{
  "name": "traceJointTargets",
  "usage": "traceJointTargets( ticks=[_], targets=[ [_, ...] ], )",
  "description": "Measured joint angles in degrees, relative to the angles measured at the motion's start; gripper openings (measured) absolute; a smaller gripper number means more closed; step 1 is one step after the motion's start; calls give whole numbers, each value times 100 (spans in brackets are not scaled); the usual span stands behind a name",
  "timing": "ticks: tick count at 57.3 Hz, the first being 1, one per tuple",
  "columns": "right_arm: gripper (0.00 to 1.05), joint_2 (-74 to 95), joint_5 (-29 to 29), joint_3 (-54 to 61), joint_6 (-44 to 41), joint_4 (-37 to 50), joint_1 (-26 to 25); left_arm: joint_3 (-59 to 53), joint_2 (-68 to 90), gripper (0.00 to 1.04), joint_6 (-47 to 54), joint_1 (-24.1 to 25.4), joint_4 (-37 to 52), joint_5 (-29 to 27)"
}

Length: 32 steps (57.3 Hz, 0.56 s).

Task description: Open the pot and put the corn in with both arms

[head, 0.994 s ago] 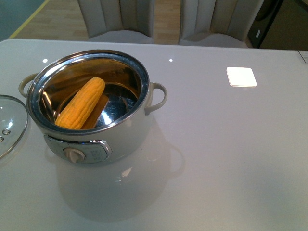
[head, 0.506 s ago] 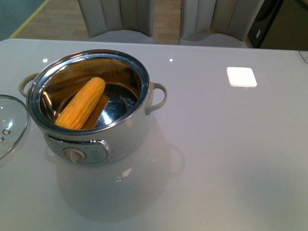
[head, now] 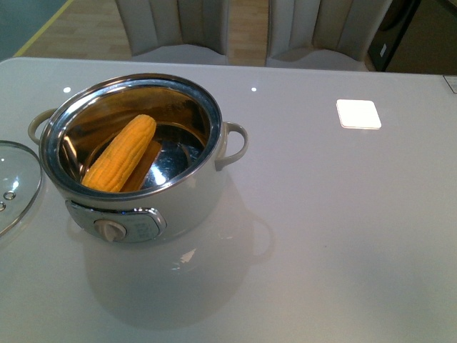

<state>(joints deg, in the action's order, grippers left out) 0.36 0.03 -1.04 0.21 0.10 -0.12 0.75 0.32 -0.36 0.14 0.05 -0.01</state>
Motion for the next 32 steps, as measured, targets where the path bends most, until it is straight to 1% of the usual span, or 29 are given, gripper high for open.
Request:
traceJointTargets(
  ticks=[32],
  targets=[
    [96, 0, -2, 0, 2, 0, 0, 0, 0, 98, 0, 0, 0, -2]
  ],
)
